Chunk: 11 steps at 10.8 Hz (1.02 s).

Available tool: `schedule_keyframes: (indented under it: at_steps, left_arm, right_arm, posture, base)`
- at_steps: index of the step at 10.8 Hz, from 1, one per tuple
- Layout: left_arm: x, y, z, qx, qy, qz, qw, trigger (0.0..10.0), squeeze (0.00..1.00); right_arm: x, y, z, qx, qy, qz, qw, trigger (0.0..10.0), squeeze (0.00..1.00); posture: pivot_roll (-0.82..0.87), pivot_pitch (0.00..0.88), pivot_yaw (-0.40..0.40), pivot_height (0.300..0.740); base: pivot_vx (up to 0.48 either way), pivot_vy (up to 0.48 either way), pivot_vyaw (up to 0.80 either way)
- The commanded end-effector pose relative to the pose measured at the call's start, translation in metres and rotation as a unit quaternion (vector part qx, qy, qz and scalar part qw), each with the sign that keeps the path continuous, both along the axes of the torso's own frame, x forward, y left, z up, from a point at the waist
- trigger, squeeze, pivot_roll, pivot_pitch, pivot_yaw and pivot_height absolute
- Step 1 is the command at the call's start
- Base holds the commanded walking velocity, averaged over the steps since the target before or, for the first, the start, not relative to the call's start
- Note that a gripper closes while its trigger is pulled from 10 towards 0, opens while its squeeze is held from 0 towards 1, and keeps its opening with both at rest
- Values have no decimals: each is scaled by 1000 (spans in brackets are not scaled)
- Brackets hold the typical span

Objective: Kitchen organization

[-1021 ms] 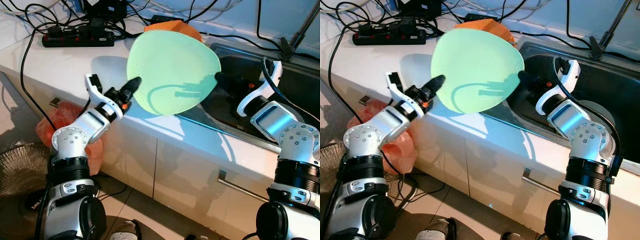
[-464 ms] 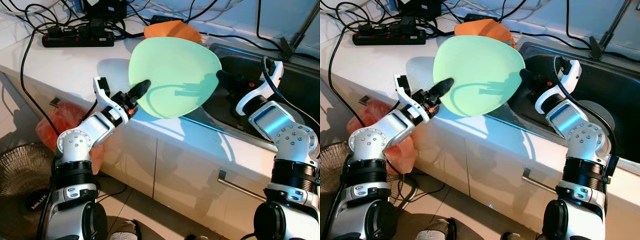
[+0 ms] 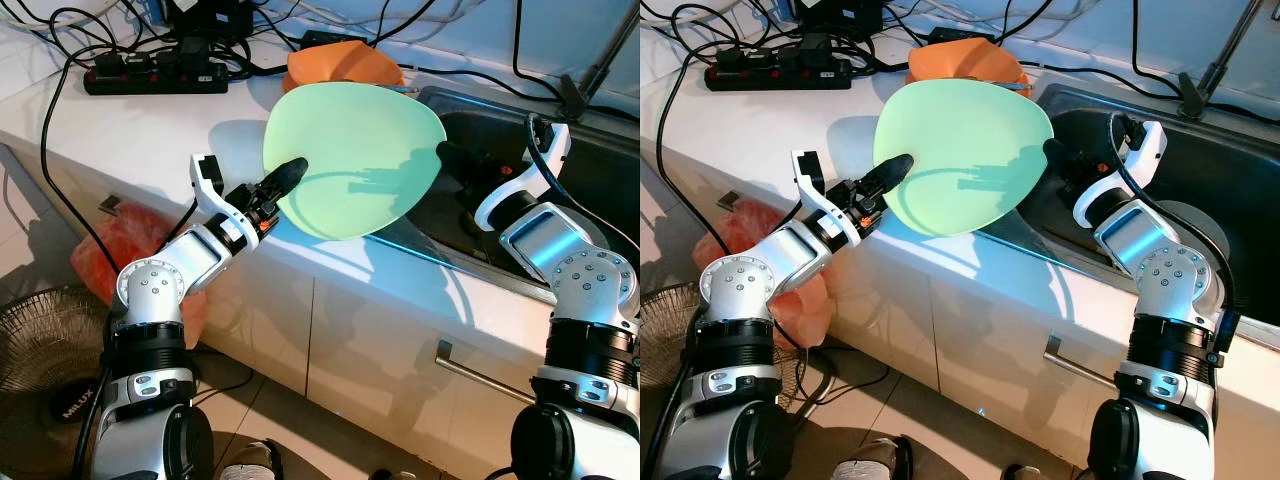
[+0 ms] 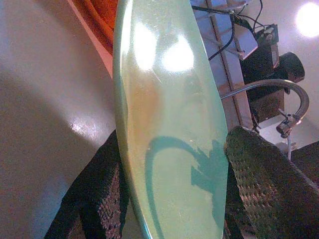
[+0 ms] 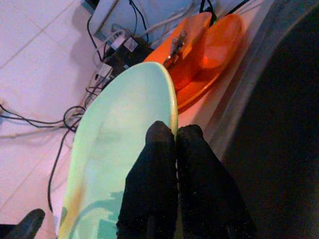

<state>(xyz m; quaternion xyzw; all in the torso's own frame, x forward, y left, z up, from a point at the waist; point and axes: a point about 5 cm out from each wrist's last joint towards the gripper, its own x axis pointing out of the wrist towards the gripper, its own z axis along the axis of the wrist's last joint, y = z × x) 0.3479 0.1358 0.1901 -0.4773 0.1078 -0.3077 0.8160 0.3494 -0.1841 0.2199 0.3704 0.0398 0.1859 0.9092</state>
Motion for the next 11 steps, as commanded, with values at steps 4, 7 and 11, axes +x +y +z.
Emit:
schedule_keyframes:
  at_steps: [4, 7, 11]
  left_arm:
    - [-4, 0, 9, -18, -24, -15, 999, 0, 0]
    - [-3, 0, 11, -36, -23, -14, 999, 0, 0]
    - [-5, -1, 13, -50, -27, -21, 998, 0, 0]
  right_arm:
    - [-2, 0, -2, -33, -8, 9, 999, 10000, 0]
    - [-2, 2, -5, -40, -7, 13, 999, 10000, 0]
    - [-6, 8, -7, -40, -16, 55, 998, 10000, 0]
  posture:
    - [82, 96, 2, 740]
    - [80, 95, 1, 740]
    - [79, 98, -2, 740]
  base:
    - [0, 0, 0]
    - [0, 0, 0]
    - [0, 0, 0]
